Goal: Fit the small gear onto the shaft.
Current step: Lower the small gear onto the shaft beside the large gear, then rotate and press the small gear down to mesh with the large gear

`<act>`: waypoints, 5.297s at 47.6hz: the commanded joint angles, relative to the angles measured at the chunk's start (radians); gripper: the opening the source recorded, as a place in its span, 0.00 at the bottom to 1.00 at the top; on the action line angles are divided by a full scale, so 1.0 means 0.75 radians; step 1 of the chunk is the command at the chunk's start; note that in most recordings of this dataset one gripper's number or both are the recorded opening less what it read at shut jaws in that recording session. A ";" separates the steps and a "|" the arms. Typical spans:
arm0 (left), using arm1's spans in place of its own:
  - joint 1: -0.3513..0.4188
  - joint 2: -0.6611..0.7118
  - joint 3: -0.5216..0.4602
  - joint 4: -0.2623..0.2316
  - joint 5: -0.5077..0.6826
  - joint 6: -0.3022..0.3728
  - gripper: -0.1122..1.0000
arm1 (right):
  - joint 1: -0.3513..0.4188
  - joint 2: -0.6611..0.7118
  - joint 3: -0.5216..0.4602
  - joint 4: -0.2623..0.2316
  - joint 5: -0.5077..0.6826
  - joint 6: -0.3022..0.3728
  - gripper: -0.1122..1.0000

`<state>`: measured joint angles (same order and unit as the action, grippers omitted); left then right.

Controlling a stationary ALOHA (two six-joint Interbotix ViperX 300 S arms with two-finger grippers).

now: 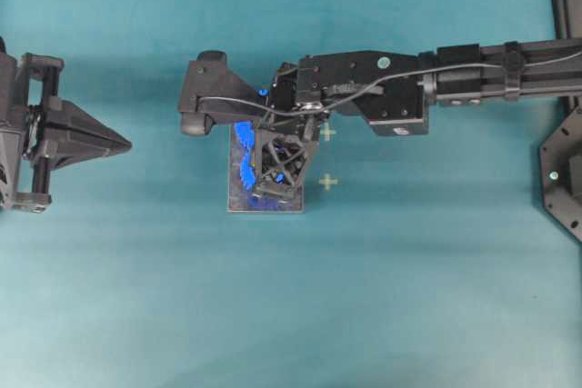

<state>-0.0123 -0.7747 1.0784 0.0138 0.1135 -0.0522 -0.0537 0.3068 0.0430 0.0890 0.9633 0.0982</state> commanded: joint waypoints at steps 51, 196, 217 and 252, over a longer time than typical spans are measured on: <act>0.000 0.000 -0.025 0.004 -0.022 -0.022 0.10 | 0.006 -0.010 -0.133 -0.004 0.020 -0.012 0.46; 0.002 -0.004 0.016 0.004 -0.063 -0.043 0.10 | 0.000 0.070 -0.115 -0.074 0.102 0.157 0.10; 0.002 -0.008 0.016 0.004 -0.065 -0.043 0.10 | 0.115 -0.100 0.055 -0.043 0.235 0.231 0.10; 0.002 -0.008 0.016 0.004 -0.065 -0.043 0.10 | 0.055 -0.055 0.025 -0.086 0.117 0.262 0.10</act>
<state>-0.0123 -0.7823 1.1029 0.0138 0.0752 -0.0828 -0.0368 0.2869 0.0629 0.0123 1.0523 0.2915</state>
